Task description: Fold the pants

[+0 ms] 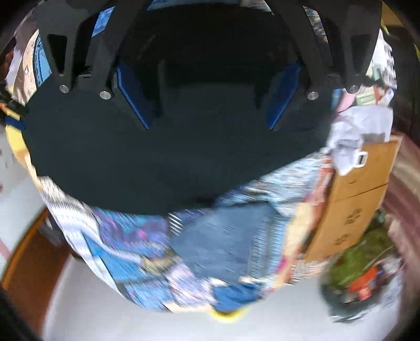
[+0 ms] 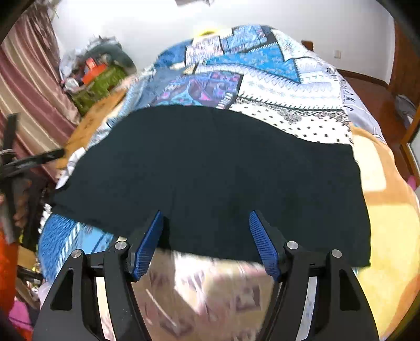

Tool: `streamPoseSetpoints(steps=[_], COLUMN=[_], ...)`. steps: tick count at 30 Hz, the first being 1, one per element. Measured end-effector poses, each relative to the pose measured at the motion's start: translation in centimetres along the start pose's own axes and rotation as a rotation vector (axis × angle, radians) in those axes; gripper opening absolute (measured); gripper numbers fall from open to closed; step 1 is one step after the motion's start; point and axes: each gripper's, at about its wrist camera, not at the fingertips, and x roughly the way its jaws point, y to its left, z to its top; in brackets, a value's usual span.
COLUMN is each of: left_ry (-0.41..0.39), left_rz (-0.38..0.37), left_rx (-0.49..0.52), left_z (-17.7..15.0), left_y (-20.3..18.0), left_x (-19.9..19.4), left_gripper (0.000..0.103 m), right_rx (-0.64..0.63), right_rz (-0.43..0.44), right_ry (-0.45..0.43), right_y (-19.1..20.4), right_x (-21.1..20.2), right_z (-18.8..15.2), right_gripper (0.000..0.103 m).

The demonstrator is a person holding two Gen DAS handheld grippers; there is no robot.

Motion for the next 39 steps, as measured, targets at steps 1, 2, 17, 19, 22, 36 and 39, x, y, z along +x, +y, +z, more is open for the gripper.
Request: streamPoseSetpoints(steps=[1, 2, 17, 19, 22, 36, 39], left_ry=[0.015, 0.035, 0.059, 0.055, 0.045, 0.019, 0.02], left_rz=[-0.007, -0.015, -0.031, -0.035, -0.044, -0.088, -0.091], left_rx=[0.02, 0.053, 0.285, 0.311, 0.324, 0.276, 0.279], left_z=[0.0, 0.0, 2.7, 2.9, 3.2, 3.1, 3.0], left_y=[-0.8, -2.1, -12.7, -13.7, -14.9, -14.9, -14.9], left_x=[0.5, 1.2, 3.6, 3.8, 4.2, 4.7, 4.4], left_gripper=[0.089, 0.089, 0.089, 0.089, 0.092, 0.101, 0.101], right_rx=[0.017, 0.05, 0.606, 0.637, 0.645, 0.638, 0.601], right_rz=[0.011, 0.019, -0.06, -0.033, -0.012, -0.099, -0.123], right_ry=[-0.009, -0.022, -0.17, -0.149, -0.117, -0.14, -0.183], right_y=[-0.3, -0.8, -10.9, -11.4, -11.8, -13.6, -13.7], right_x=[-0.7, -1.6, -4.5, -4.0, -2.6, -2.1, -3.4], right_z=[-0.3, -0.7, -6.4, -6.5, -6.5, -6.8, -6.5], right_gripper=[0.065, 0.066, 0.078, 0.078, 0.078, 0.016, 0.01])
